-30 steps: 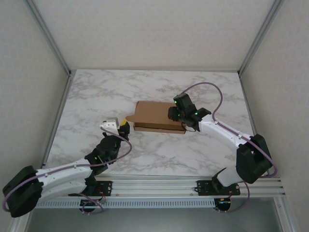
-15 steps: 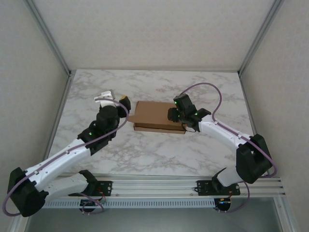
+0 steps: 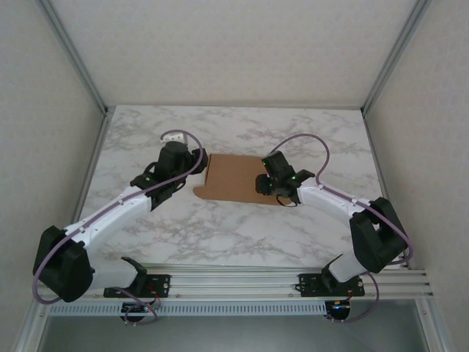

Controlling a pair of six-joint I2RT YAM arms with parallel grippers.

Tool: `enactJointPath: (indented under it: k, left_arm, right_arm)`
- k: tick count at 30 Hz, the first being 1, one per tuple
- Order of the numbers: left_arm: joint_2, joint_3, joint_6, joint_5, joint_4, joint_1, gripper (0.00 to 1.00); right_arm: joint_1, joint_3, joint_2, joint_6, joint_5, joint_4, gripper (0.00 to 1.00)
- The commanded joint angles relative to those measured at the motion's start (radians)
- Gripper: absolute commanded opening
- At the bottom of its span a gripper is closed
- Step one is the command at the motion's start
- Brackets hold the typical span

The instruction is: Fold the paper box

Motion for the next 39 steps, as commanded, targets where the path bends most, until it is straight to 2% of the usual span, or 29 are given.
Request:
enactJointPath:
  k: [1,8,13,17,21,28,32,39]
  left_arm:
    - [0.021,0.061,0.032,0.091,-0.090,0.040,0.62]
    - [0.031,0.144,0.062,0.167,-0.150,0.115,0.63]
    - [0.057,0.176,0.043,0.272,-0.144,0.149,0.63]
    - [0.099,0.111,-0.046,0.380,-0.044,0.148,0.63]
    - [0.167,0.030,-0.136,0.456,0.073,0.128,0.56]
    - [0.296,-0.015,-0.188,0.390,0.165,0.036,0.51]
    - [0.340,-0.068,-0.216,0.361,0.194,0.031,0.47]
    - [0.413,-0.168,-0.268,0.374,0.277,0.031,0.46]
  right_arm:
    - [0.007,-0.040,0.032,-0.007,-0.011,0.009,0.37]
    - [0.007,-0.068,0.096,0.006,-0.016,0.018,0.34]
    - [0.007,-0.081,0.143,0.018,-0.038,0.020,0.33]
    - [0.004,-0.073,0.161,0.020,-0.079,0.015,0.32]
    - [0.003,-0.048,0.147,0.009,-0.078,-0.013,0.32]
    - [0.003,-0.040,0.162,0.013,-0.091,-0.026,0.30]
    - [0.002,-0.053,0.157,0.009,-0.092,-0.025,0.30]
    - [-0.007,-0.046,0.112,-0.003,-0.115,-0.044,0.30]
